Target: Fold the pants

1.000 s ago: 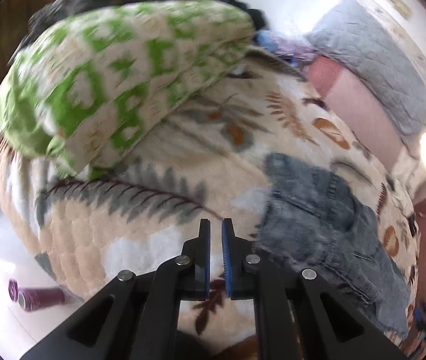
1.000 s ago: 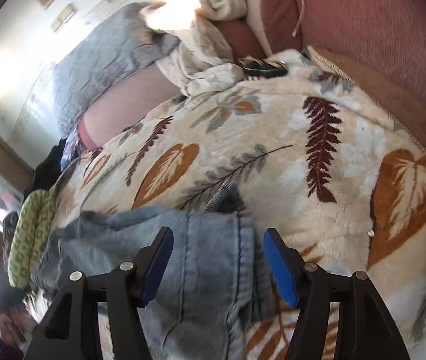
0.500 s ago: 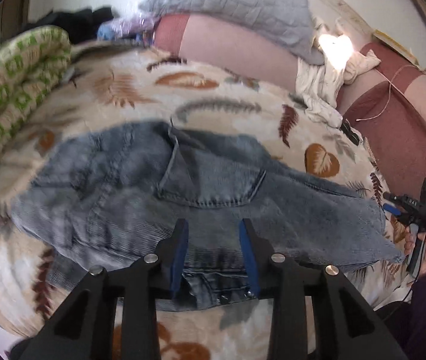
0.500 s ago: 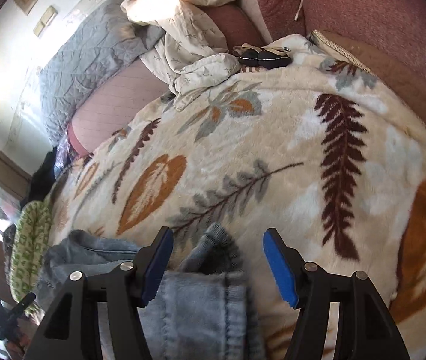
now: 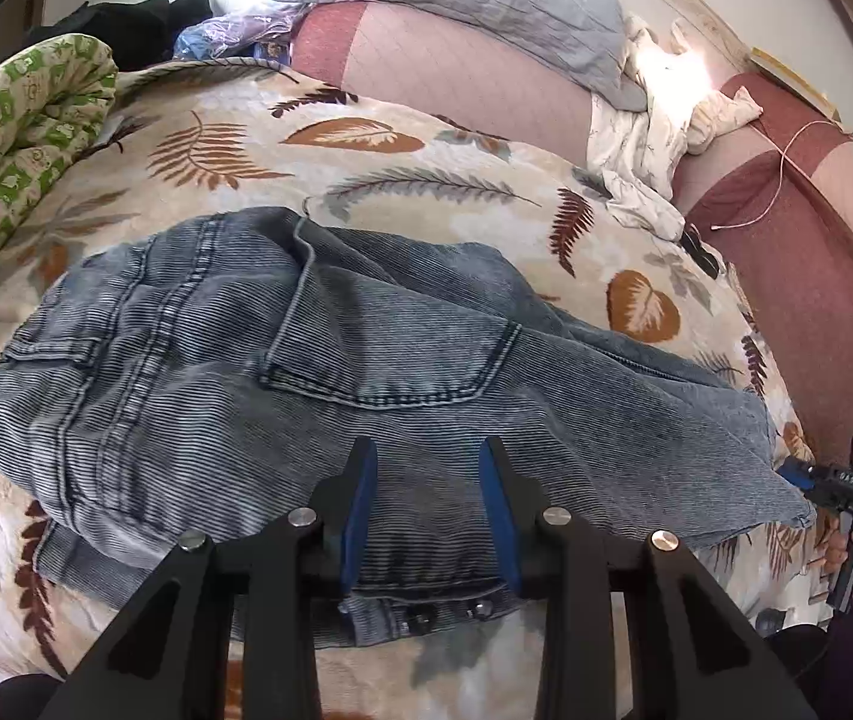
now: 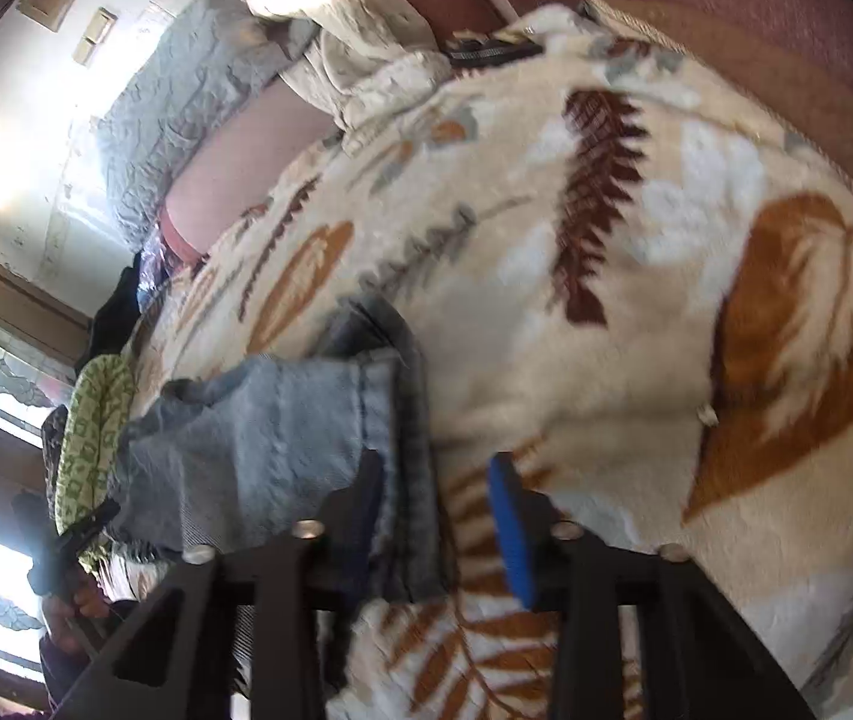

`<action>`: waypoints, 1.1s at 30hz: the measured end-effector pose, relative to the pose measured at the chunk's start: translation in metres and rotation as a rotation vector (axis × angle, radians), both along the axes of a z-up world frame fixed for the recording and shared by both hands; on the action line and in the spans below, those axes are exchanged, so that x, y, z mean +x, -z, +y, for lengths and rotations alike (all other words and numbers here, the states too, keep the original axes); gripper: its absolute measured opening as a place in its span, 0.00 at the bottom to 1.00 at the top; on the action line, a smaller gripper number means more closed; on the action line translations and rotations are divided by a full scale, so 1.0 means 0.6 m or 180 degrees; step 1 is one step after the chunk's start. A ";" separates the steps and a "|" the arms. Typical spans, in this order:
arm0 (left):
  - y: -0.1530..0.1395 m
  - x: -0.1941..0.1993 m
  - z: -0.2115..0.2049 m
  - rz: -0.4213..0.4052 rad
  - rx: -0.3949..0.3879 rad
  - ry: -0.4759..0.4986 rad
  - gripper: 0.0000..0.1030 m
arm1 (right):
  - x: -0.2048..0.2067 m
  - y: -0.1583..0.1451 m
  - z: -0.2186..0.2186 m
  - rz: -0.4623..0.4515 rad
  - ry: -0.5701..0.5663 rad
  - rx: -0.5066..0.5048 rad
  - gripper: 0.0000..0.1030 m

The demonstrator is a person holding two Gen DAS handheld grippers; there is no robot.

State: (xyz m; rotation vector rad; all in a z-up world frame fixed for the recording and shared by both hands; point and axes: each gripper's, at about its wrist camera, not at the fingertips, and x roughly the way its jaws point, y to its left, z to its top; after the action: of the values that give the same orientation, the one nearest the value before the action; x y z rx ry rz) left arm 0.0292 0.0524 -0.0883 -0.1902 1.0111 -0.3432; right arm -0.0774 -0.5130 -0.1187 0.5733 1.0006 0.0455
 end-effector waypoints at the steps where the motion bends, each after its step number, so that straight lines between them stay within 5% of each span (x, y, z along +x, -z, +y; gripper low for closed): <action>1: 0.000 -0.001 -0.003 0.0009 0.0000 0.0009 0.35 | 0.002 0.006 0.000 0.0047 -0.0020 -0.0002 0.33; 4: -0.001 -0.006 -0.007 0.0008 -0.0002 0.0021 0.35 | 0.015 0.022 0.010 0.0150 -0.0149 0.0032 0.24; 12: -0.003 -0.010 -0.006 0.0032 -0.0031 0.0017 0.35 | 0.042 0.034 0.054 0.0253 -0.0435 -0.0058 0.27; 15: -0.002 -0.009 -0.004 0.0048 -0.0050 0.0002 0.35 | 0.035 0.026 0.059 0.0255 -0.0386 -0.0243 0.04; 26: 0.007 -0.002 -0.012 0.0075 -0.0014 0.0034 0.35 | -0.024 -0.043 0.034 -0.0123 -0.0041 -0.0377 0.04; 29: 0.014 -0.001 -0.008 0.0123 -0.0048 0.0009 0.35 | -0.027 -0.054 0.026 -0.0023 0.0179 -0.0753 0.04; 33: 0.018 0.001 -0.012 0.0126 -0.0018 0.0017 0.35 | -0.029 -0.070 0.013 -0.0154 0.0259 -0.0660 0.04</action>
State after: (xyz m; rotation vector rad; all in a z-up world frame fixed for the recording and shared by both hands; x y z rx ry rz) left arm 0.0296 0.0449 -0.0994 -0.2001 1.0499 -0.3484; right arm -0.0949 -0.5053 -0.0769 0.4204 0.9211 -0.1152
